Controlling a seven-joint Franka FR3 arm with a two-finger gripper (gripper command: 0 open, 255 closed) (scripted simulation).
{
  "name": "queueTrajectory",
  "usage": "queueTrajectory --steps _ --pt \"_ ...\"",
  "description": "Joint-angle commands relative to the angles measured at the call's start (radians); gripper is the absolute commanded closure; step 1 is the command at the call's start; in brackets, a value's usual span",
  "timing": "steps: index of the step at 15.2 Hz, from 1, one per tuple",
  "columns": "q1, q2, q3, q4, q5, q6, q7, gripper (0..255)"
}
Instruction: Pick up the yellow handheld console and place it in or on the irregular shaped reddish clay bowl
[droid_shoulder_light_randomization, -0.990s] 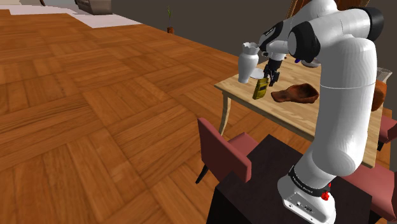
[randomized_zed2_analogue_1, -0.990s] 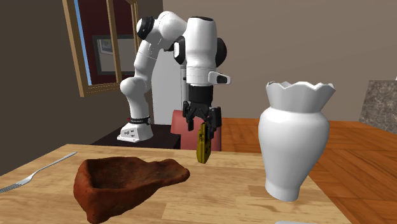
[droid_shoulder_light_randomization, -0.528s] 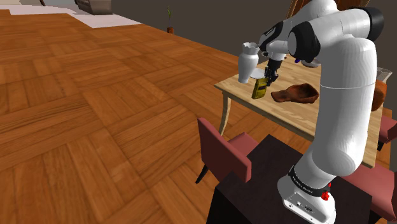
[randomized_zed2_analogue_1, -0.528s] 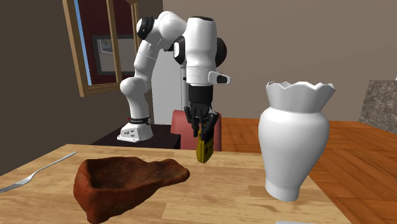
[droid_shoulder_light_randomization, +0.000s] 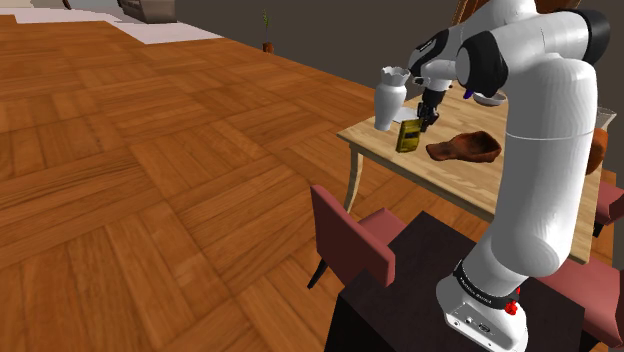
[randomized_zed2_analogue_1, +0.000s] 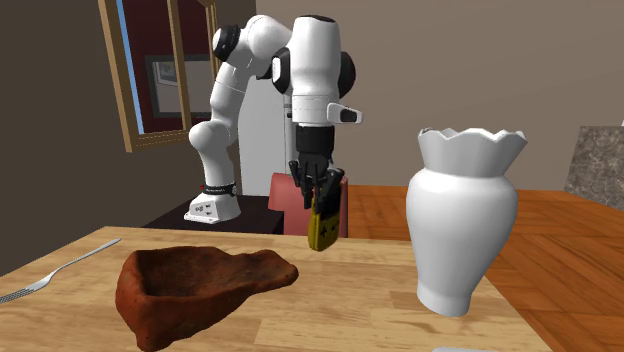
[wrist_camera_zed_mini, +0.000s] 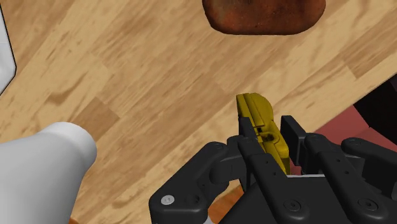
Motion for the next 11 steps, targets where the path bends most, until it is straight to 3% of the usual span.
queueTrajectory --steps 1,11 --pt "0.005 -0.01 -0.006 0.017 -0.011 -0.022 0.009 255" --pt "0.02 -0.058 -0.034 0.1 -0.06 -0.135 0.041 255"
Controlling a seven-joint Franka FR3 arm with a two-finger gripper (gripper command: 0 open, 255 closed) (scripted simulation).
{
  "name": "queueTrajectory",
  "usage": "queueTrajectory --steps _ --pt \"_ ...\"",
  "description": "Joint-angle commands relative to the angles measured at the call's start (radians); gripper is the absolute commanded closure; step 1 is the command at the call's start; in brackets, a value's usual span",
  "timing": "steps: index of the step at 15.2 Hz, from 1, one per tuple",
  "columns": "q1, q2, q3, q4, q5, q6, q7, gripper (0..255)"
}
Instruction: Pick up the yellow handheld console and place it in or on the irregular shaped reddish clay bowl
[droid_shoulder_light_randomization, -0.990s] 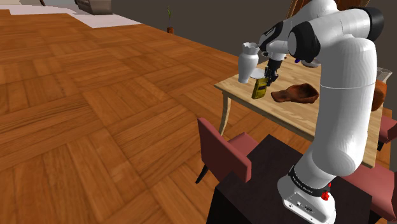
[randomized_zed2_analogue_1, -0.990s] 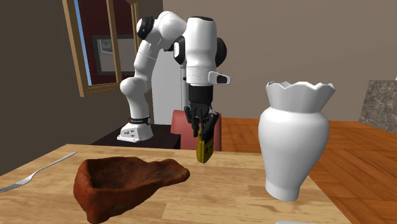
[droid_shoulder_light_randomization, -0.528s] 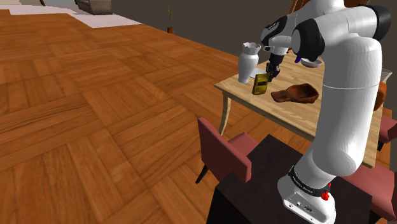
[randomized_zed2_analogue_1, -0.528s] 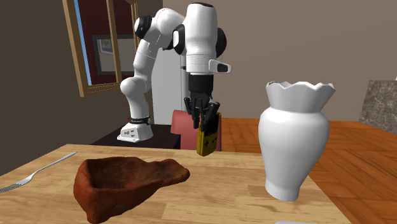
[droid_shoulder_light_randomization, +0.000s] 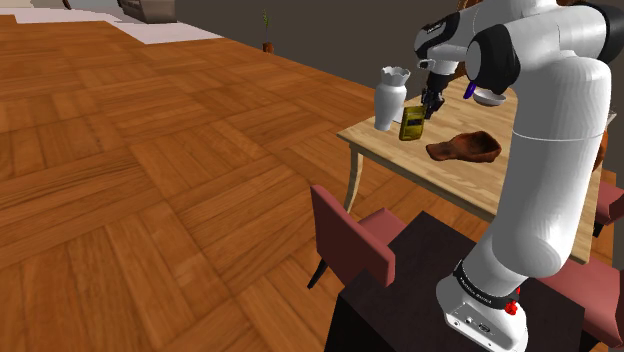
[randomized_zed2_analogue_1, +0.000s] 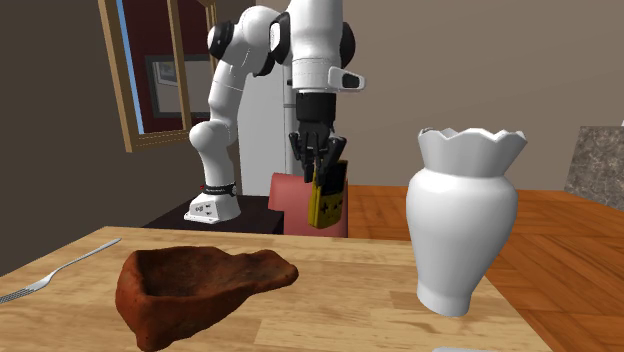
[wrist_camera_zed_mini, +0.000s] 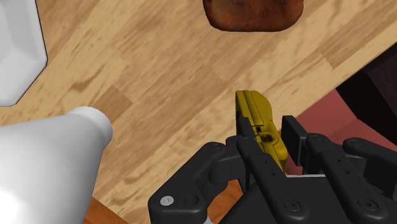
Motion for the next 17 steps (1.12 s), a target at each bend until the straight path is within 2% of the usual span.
queueTrajectory --steps 1,17 --pt "0.001 -0.007 -0.004 0.019 -0.008 -0.023 0.005 255" --pt "-0.02 -0.027 -0.021 0.217 -0.034 -0.229 0.028 255"
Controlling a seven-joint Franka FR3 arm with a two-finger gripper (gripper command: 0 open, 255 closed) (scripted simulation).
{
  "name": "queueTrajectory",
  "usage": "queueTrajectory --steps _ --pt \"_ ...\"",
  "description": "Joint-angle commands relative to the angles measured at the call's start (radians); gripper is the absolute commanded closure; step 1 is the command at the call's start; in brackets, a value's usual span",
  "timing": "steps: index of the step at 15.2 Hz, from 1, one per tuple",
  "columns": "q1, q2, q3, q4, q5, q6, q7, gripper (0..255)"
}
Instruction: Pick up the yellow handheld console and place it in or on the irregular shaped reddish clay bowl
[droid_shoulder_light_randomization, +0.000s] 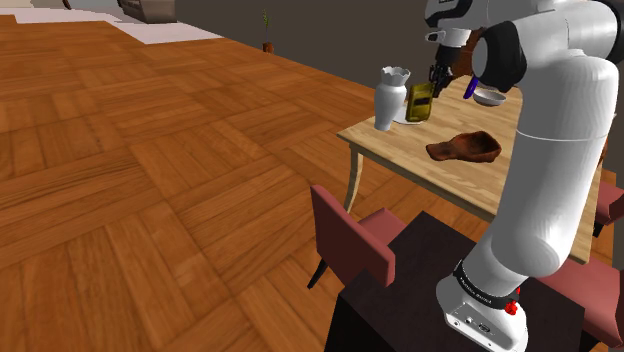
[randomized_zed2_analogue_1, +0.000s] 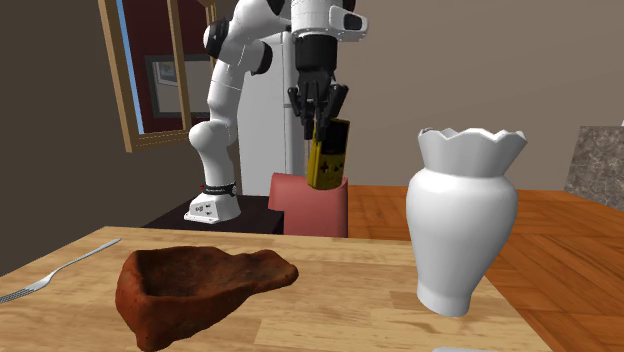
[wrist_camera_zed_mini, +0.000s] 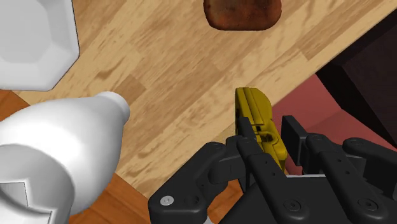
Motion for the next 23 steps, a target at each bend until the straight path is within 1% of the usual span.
queueTrajectory --steps 1,4,7,12,15,18,19,20,23 --pt "-0.001 -0.002 -0.001 0.016 -0.002 -0.016 0.002 255" --pt "-0.073 0.023 -0.01 0.055 0.017 -0.043 -0.07 255" --pt "-0.157 0.058 -0.014 0.108 0.044 -0.075 -0.143 255" --pt "-0.324 0.138 -0.004 0.233 0.102 -0.142 -0.262 255" --pt "-0.443 0.199 0.01 0.336 0.146 -0.194 -0.326 255" --pt "-0.58 0.271 0.034 0.472 0.194 -0.257 -0.381 255" --pt "-0.631 0.299 0.045 0.528 0.213 -0.283 -0.396 255" --pt "-0.72 0.349 0.065 0.633 0.245 -0.329 -0.414 255" --pt "-0.674 0.326 0.053 0.539 0.228 -0.268 -0.424 255"
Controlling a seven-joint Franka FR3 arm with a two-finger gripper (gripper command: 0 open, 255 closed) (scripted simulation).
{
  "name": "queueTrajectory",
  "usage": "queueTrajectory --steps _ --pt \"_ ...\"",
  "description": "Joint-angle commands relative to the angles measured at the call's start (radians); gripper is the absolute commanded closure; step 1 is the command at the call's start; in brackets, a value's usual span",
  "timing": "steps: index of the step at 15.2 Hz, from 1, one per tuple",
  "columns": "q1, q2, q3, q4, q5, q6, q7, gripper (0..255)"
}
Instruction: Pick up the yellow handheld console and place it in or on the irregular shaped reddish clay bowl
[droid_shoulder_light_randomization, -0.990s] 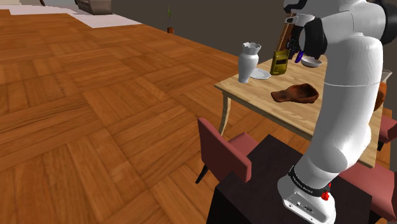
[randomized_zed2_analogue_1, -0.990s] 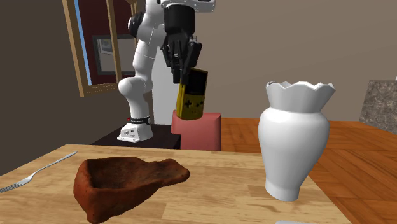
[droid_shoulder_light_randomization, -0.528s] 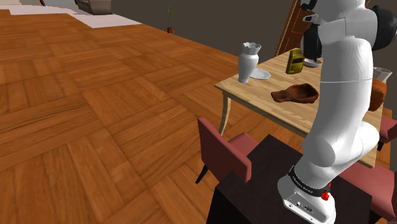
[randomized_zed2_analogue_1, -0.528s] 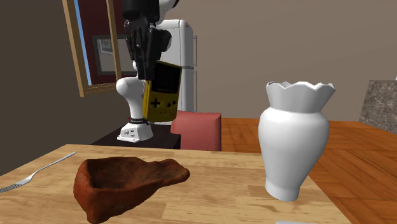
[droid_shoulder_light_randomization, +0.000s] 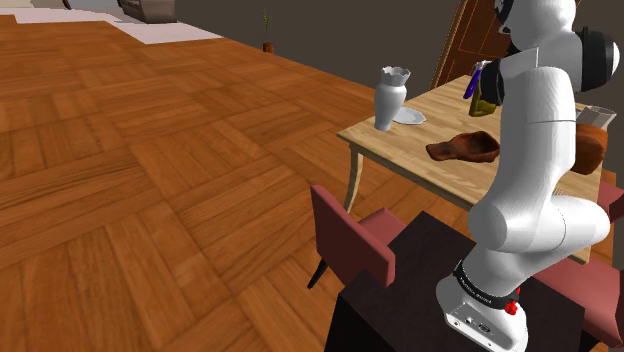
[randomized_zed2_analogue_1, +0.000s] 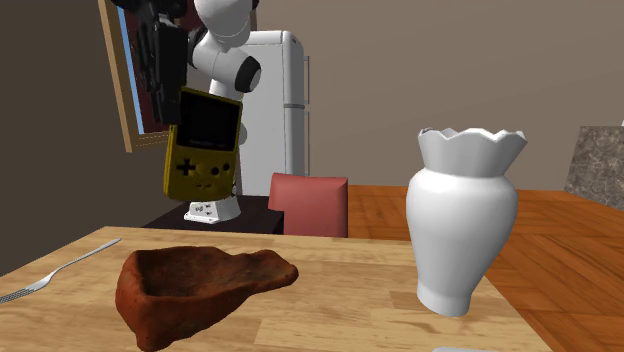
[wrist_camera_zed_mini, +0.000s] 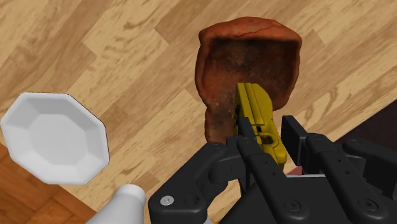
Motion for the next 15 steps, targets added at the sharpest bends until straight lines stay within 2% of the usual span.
queueTrajectory --steps 1,7,15 --pt "0.01 -0.002 -0.002 -0.034 -0.002 0.029 -0.009 255" --pt "0.071 -0.023 -0.015 -0.171 -0.017 0.129 -0.023 255" --pt "0.121 -0.03 -0.02 -0.308 -0.019 0.243 -0.04 255"
